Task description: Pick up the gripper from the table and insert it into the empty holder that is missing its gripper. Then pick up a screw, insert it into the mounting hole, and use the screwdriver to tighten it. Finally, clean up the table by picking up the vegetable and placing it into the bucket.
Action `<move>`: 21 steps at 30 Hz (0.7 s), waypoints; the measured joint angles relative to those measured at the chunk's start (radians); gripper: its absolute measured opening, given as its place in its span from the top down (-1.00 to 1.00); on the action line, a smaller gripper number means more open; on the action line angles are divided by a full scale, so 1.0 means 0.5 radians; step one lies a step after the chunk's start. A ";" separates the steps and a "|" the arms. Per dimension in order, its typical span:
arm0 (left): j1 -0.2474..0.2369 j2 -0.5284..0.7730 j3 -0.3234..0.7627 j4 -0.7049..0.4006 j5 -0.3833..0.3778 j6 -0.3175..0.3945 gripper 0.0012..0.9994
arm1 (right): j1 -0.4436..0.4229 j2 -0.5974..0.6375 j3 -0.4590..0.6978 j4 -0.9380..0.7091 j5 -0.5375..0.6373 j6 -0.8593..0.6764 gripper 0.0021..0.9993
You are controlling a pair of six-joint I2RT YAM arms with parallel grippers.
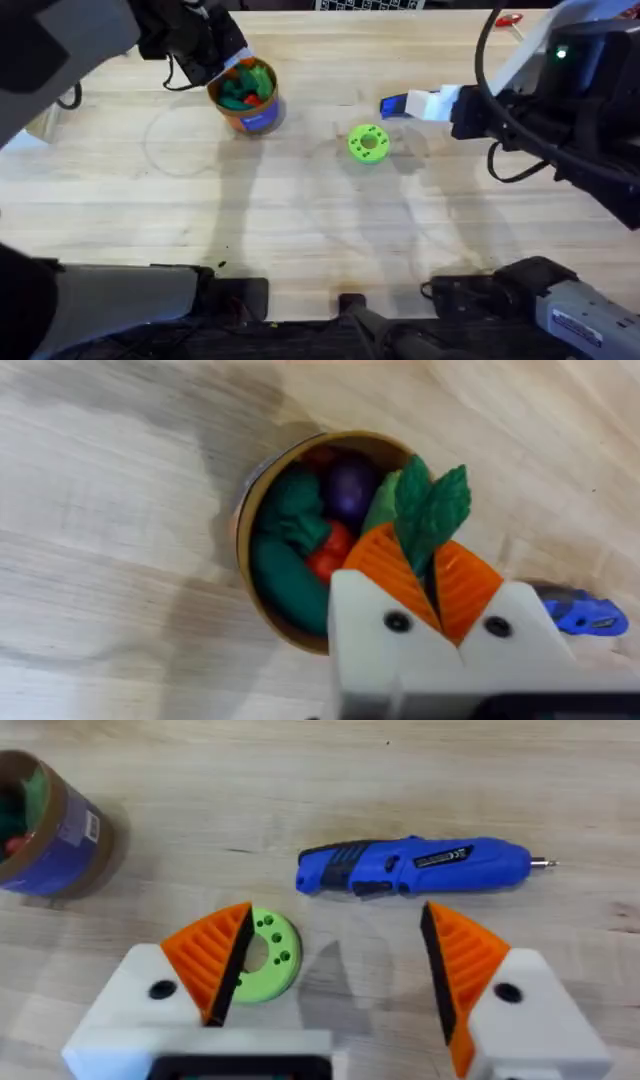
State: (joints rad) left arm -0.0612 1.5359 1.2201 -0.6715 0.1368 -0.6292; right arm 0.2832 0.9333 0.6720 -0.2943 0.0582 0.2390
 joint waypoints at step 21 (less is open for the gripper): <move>-0.004 0.009 0.093 -0.137 0.005 0.191 -0.97 | 0.000 0.000 0.066 -0.202 0.000 -0.001 -0.98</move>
State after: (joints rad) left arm -0.0631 1.5406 1.2669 -0.7401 0.1390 -0.5335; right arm 0.2832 0.9333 0.7050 -0.3954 0.0582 0.2386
